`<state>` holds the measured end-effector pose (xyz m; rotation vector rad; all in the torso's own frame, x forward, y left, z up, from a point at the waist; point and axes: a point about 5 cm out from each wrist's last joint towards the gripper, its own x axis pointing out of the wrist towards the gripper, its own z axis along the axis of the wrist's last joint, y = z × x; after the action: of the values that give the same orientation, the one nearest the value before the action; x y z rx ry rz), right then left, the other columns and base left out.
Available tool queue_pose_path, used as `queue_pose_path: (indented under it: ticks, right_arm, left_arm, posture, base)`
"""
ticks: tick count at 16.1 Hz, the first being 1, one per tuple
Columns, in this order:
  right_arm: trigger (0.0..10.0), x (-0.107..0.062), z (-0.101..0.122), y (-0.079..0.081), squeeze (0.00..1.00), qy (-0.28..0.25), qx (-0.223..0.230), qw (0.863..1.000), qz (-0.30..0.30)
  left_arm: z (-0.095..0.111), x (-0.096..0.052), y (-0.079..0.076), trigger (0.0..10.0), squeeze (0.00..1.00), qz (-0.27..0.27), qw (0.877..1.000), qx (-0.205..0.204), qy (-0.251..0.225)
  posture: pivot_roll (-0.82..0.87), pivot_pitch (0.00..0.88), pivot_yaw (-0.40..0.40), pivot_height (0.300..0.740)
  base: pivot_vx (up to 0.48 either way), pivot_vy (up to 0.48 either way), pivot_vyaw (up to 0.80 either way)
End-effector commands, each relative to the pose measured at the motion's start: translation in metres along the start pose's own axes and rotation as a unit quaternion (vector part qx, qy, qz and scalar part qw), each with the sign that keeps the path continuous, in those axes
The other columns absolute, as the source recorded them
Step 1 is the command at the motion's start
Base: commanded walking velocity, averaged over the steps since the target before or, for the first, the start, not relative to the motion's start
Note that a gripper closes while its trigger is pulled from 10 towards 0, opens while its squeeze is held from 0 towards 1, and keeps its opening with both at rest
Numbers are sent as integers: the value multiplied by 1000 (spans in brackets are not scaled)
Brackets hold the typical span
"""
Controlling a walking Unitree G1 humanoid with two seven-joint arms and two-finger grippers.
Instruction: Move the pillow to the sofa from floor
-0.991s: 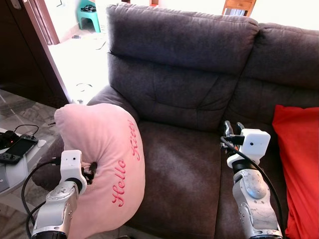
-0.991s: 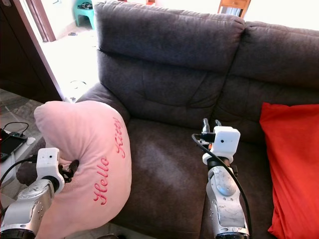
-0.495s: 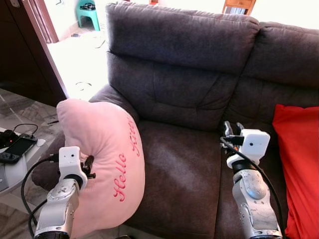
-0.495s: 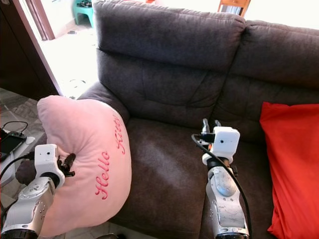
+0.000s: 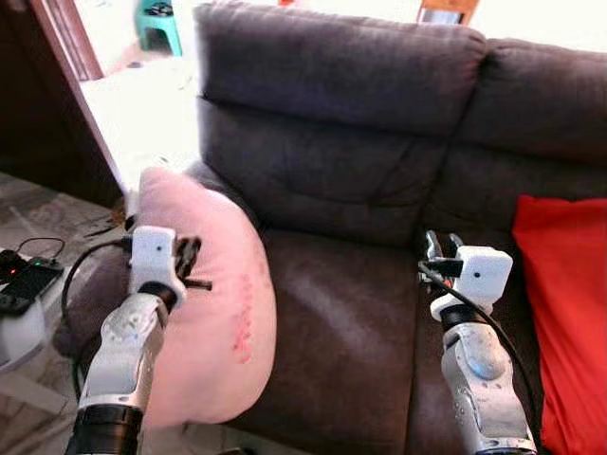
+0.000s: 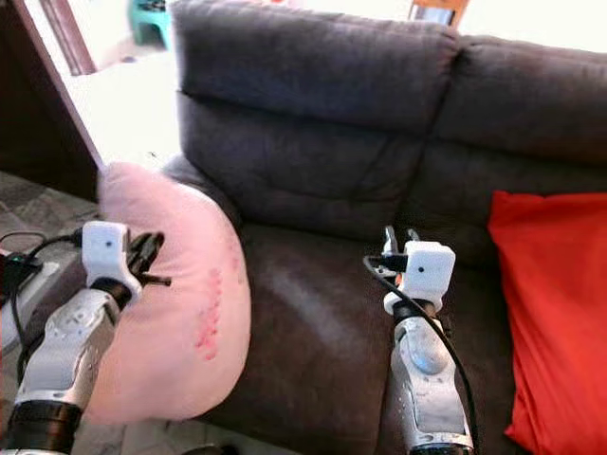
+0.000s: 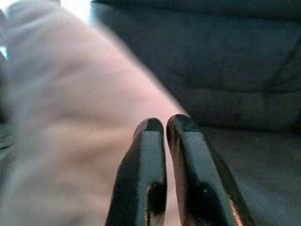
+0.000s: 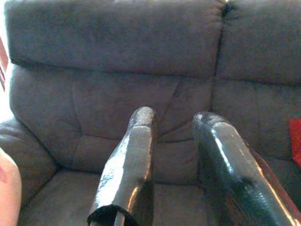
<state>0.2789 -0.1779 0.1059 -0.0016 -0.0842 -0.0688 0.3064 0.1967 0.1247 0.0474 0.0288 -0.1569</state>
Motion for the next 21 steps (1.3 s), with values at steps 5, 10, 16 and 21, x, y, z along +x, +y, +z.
queue_pose_path:
  ticks: [5, 10, 16, 21]
  right_arm:
    - [10000, 1, 1, -3, 0, 1, -4, 1000, -6]
    - [10000, 0, 0, -3, 0, 3, -4, 1000, -5]
    - [10000, 0, -1, -3, 0, 4, -5, 1000, -4]
    - [10000, 0, 0, -2, 0, 1, -5, 1000, -2]
  left_arm:
    - [16, 15, 9, 10000, 0, -8, 999, 45, -23]
    - [5, -5, 43, 10000, 1000, 154, 986, 58, -22]
    - [-14, -30, 56, 10000, 1000, 229, 971, 56, 33]
    - [-11, -32, 49, 10000, 1000, 226, 972, 44, 48]
  posture:
    - [79, 44, -51, 740]
    - [82, 45, -52, 740]
    - [80, 38, -46, 740]
    - [74, 19, -38, 740]
  base:
    - [0, 0, 0]
    - [0, 0, 0]
    - [0, 0, 0]
    - [0, 0, 0]
